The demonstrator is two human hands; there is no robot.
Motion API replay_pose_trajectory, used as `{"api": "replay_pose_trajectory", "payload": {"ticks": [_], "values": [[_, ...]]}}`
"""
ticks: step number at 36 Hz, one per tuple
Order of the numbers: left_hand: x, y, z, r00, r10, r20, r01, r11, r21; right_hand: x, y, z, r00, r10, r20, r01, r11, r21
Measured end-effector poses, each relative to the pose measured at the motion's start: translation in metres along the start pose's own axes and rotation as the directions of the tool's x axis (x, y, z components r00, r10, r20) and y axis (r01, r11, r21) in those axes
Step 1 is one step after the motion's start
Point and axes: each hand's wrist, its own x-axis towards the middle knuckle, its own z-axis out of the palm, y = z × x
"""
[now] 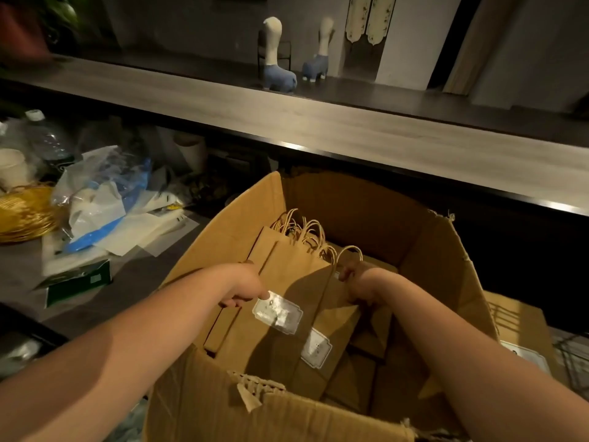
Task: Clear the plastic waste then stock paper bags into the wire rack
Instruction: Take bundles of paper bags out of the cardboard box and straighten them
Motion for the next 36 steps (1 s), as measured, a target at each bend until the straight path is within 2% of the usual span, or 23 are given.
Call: {"api": "replay_pose_trajectory", "payload": {"ticks": [6,9,14,17,24,36], "values": [[-0.004,0.002,0.001,1.000,0.021,0.005,-0.021,1.000,0.006,-0.003,-0.003,-0.011,0.998,-0.052,0.027,0.045,0.978,0.202],[-0.006,0.002,-0.001,0.999,0.048,-0.011,-0.048,0.999,0.003,-0.010,0.000,-0.018,0.991,-0.131,0.037,0.116,0.955,0.273],[-0.015,0.004,0.001,0.980,0.198,-0.028,-0.198,0.980,-0.025,-0.016,0.002,-0.028,0.976,-0.196,0.098,0.143,0.907,0.396],[-0.015,0.004,0.002,0.967,0.248,-0.065,-0.252,0.966,-0.063,-0.016,0.000,-0.028,0.976,-0.193,0.102,0.135,0.902,0.410],[-0.016,0.006,0.003,0.952,0.236,-0.196,-0.263,0.957,-0.122,-0.016,0.004,-0.031,0.981,-0.184,0.065,0.138,0.890,0.434],[-0.014,0.013,0.006,0.936,0.224,-0.273,-0.266,0.956,-0.127,-0.012,0.012,-0.030,0.986,-0.147,0.079,0.102,0.905,0.414]]}}
